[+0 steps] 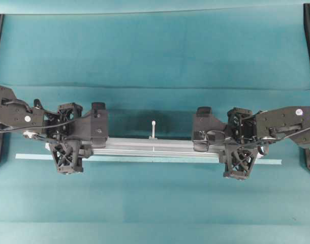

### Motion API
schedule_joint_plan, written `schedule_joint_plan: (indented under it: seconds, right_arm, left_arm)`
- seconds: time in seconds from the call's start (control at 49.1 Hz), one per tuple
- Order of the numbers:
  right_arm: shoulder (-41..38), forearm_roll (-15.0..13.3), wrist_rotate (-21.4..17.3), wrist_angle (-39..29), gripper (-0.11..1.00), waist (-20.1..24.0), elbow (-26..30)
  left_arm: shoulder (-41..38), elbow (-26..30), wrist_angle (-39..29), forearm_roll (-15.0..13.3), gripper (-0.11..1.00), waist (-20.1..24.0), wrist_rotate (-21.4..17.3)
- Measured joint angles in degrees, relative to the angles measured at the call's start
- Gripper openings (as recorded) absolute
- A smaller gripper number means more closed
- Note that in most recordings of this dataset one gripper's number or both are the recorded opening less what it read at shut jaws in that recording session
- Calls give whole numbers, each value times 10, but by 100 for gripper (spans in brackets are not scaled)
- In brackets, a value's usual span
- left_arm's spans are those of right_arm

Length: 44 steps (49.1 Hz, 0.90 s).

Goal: Lift the large metal rail with both hands.

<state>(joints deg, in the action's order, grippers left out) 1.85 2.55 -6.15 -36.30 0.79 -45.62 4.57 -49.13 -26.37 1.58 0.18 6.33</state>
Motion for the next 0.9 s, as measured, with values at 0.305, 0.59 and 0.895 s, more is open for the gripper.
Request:
schedule_joint_plan:
  seconds: [0.305,0.59,0.895]
  right_arm:
    - [-3,-1,2,6,39,1,0]
    - [-3,-1,2,15,39,0,-1]
    - [-4,-1,2,17,39,0,0]
  left_arm:
    - [-1,1,0,0,35,-9,9]
    - [-2,0,0,0,35,-13,18]
    - [1,-12,20,-1,35,-13,3]
